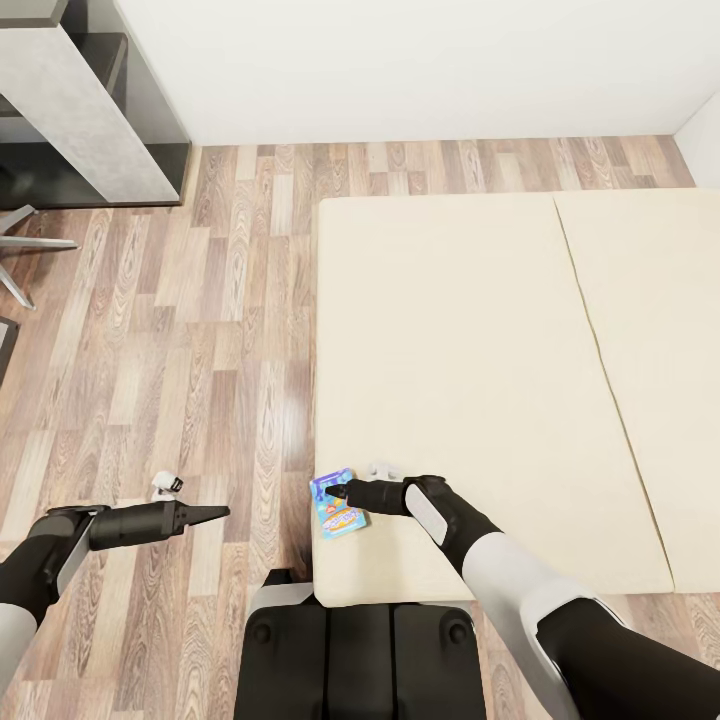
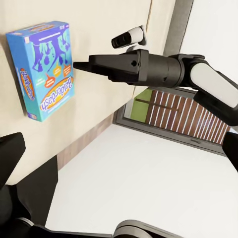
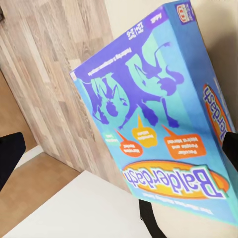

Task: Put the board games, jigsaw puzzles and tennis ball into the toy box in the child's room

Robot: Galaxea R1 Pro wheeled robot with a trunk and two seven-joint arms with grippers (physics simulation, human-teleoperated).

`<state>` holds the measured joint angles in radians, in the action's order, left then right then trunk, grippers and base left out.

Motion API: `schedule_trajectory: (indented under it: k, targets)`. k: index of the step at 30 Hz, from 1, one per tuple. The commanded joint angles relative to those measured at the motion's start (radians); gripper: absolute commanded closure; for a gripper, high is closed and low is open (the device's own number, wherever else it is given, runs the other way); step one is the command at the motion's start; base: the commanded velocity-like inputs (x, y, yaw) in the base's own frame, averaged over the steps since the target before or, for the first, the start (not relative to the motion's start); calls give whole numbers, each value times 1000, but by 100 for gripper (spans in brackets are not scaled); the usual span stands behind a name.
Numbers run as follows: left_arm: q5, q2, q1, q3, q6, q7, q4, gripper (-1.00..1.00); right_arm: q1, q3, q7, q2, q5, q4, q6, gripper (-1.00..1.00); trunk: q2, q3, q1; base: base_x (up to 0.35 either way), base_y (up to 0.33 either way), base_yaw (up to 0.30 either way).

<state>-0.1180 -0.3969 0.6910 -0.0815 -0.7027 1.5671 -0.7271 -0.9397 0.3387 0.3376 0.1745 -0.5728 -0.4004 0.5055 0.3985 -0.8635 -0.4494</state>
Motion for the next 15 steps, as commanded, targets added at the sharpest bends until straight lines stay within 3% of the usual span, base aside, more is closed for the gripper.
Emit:
schedule_trajectory:
  k: [1, 15]
  targets:
    - [0, 0, 0, 0, -11, 4, 0, -100, -1, 2, 1, 0, 0, 0, 3, -100, 2, -1, -1, 0, 0, 0]
    - [-2, -2, 0, 0, -14, 4, 1, -100, -1, 2, 0, 0, 1, 0, 2, -100, 2, -1, -1, 0, 0, 0]
